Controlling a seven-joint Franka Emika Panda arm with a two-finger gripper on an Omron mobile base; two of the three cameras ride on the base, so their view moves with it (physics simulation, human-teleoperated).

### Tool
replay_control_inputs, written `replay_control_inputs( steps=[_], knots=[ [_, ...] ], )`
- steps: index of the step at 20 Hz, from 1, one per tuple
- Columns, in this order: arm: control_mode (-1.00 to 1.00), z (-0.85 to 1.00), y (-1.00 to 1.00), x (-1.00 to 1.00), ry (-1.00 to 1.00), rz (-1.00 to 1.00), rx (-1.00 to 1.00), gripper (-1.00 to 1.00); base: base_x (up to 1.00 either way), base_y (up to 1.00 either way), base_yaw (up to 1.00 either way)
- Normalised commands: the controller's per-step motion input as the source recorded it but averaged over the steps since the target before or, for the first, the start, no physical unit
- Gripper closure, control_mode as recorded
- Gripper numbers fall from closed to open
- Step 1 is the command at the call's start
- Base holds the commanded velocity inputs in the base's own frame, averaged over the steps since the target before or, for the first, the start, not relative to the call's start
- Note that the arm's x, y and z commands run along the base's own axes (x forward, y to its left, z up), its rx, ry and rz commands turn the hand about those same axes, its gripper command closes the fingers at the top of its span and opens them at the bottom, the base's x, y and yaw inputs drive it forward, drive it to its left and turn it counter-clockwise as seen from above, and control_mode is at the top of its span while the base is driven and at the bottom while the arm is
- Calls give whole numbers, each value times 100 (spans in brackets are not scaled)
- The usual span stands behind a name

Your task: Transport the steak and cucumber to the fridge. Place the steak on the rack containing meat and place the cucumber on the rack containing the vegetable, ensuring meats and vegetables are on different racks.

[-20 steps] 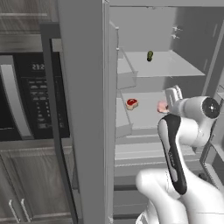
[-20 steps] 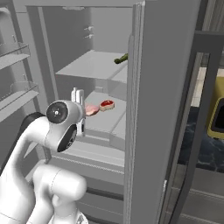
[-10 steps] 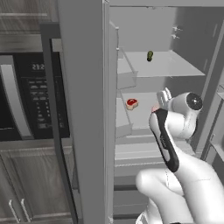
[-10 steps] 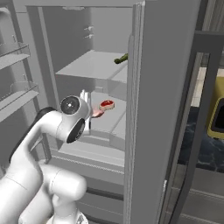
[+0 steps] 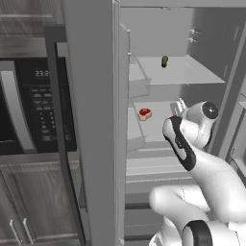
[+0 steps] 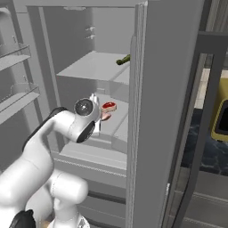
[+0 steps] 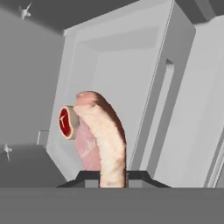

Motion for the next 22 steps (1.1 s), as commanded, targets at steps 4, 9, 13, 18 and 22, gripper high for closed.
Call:
replay_control_inputs(
  steps=[4,9,13,18,22],
  knots=[
    [-100,-31,-3,32,0,3,0,100,0,0,0],
    [-100,-27,0,44,5,1,0,100,0,0,0],
    [-100,-22,0,43,10,1,0,100,0,0,0],
    [-100,-25,0,42,12,0,0,100,0,0,0],
    [-100,-24,0,28,2,1,0,100,0,0,0]
  ],
)
